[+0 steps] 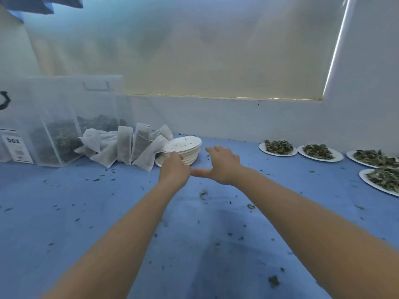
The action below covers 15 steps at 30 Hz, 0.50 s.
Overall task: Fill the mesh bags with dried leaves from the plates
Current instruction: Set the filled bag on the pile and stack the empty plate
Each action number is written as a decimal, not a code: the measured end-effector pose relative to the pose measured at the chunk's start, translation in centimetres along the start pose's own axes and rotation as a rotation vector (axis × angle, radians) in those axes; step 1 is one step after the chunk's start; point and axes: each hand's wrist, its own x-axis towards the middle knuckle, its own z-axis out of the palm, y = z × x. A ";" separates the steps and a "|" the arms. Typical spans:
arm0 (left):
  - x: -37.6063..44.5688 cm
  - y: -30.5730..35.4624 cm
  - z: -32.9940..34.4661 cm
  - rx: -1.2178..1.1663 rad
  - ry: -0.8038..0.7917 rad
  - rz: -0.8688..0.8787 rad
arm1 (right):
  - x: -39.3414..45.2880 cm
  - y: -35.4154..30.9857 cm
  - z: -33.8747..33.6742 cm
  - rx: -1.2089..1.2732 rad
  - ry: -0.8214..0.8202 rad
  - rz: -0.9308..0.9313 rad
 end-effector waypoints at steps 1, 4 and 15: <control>-1.4 0.9 0.5 -0.018 -0.019 0.024 | -1.5 0.8 -0.6 -0.002 -0.005 0.005; -5.1 4.0 2.7 -0.065 -0.102 0.096 | -6.1 3.9 -2.4 -0.043 -0.024 0.002; -15.4 16.9 17.6 -0.074 -0.483 0.316 | -20.9 20.6 -8.1 -0.143 -0.076 0.289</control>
